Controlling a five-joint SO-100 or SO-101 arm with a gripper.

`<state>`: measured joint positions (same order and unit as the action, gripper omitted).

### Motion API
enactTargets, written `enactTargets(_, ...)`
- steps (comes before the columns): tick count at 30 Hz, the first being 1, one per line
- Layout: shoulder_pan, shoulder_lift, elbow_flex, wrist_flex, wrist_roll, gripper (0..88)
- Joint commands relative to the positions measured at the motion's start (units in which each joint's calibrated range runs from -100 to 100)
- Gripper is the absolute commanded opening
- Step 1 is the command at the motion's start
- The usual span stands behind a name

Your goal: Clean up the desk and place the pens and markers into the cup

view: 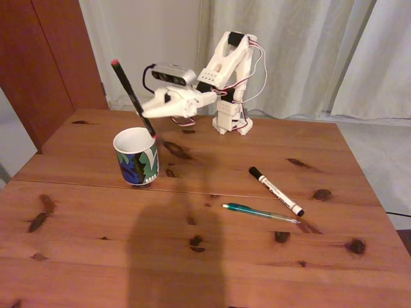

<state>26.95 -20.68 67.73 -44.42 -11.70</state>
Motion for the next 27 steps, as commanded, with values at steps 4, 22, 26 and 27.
enactTargets(4, 3.0, -2.8, -0.5, -1.8, 0.1, 0.8)
enactTargets(22, 8.8, -2.6, -0.5, -1.1, 0.2, 1.2)
enactTargets(26, 8.9, -2.6, -0.5, -1.1, 0.3, 7.5)
enactTargets(27, 8.9, -2.6, -0.5, -1.1, 0.3, 9.2)
